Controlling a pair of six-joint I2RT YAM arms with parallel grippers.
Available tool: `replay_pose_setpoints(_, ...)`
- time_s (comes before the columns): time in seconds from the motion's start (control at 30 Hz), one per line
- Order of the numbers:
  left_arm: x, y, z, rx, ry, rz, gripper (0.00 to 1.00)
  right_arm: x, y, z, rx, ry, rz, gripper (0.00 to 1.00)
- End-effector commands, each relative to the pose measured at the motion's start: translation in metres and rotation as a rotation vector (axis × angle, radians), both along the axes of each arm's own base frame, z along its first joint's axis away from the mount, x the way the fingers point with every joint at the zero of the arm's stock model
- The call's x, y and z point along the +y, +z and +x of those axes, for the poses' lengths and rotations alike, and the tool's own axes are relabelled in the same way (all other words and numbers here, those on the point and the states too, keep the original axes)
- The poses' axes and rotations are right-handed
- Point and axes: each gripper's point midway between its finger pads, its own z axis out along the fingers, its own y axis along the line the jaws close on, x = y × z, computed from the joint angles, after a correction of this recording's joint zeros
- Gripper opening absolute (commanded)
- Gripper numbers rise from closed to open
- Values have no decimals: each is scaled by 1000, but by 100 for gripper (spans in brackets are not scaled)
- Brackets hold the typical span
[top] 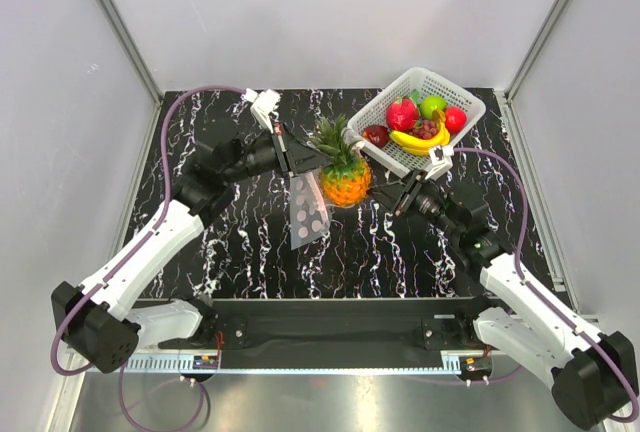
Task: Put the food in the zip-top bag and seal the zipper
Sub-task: Adjust the zipper food storage bag at the center of the board.
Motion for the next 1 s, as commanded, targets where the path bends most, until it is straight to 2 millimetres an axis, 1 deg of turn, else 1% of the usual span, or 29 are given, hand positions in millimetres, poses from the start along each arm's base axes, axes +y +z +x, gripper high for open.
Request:
replay_pose_setpoints(0.0, -2, 14, -5, -50, -32, -43, 0, 2, 33, 1, -94, -4, 20, 34)
replay_pose_setpoints(0.17, -1, 14, -4, -51, -27, -45, 0, 0, 38, -1, -109, -13, 15, 35)
replay_pose_setpoints(0.23, -2, 15, -5, -49, -36, -51, 0, 0, 35, -1, -103, -14, 5, 35)
replay_pose_setpoints(0.43, -6, 14, -6, -33, -62, -69, 0, 9, 32, 3, -92, 0, -10, 36)
replay_pose_setpoints(0.47, -6, 14, -6, -35, -64, -72, 0, 10, 34, 5, -96, -4, -10, 36)
replay_pose_setpoints(0.53, -6, 12, -7, -28, -67, -74, 0, 10, 31, 9, -84, -26, -28, 38)
replay_pose_setpoints(0.6, -6, 12, -7, -29, -67, -74, 0, 10, 31, 11, -72, -47, -47, 38)
replay_pose_setpoints(0.77, -7, 10, -6, -26, -67, -82, 0, 11, 30, 18, -51, -82, -67, 33)
replay_pose_setpoints(0.8, -7, 9, -6, -25, -67, -84, 0, 10, 30, 20, -43, -98, -67, 30)
replay_pose_setpoints(0.87, -7, 8, -6, -22, -69, -86, 0, 8, 24, 23, -17, -121, -81, 28)
replay_pose_setpoints(0.97, -7, 7, -6, -22, -68, -85, 0, 3, 15, 26, 12, -155, -95, 27)
